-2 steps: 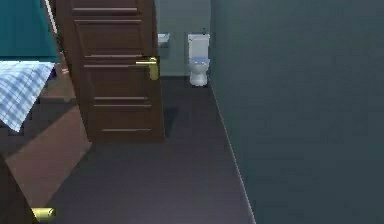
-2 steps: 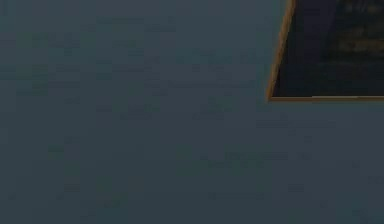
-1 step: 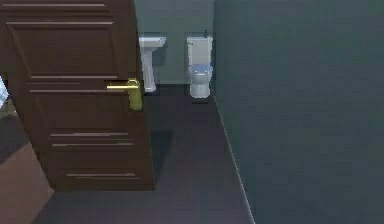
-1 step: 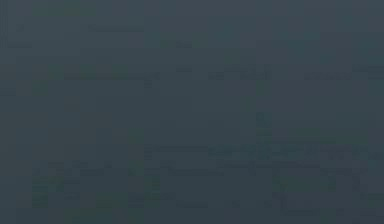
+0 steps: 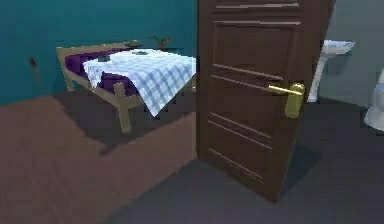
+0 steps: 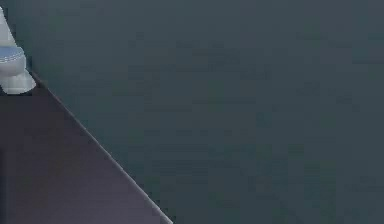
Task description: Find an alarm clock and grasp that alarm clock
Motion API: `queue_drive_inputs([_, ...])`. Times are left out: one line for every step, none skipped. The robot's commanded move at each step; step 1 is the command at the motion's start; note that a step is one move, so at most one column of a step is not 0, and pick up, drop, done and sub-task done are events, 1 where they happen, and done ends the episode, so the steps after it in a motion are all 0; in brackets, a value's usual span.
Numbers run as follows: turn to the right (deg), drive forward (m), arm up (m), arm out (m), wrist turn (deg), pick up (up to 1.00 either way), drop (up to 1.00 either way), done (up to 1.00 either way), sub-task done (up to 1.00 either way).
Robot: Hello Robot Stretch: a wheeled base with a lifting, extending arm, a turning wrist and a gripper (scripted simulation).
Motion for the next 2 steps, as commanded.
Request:
queue_drive_inputs([-45.0,0.0,0.0,0.0,0.0,0.0,0.0,0.0,0.0])
queue_drive_inputs([0.0,1.0,0.0,0.0,0.0,0.0,0.0,0.0,0.0])
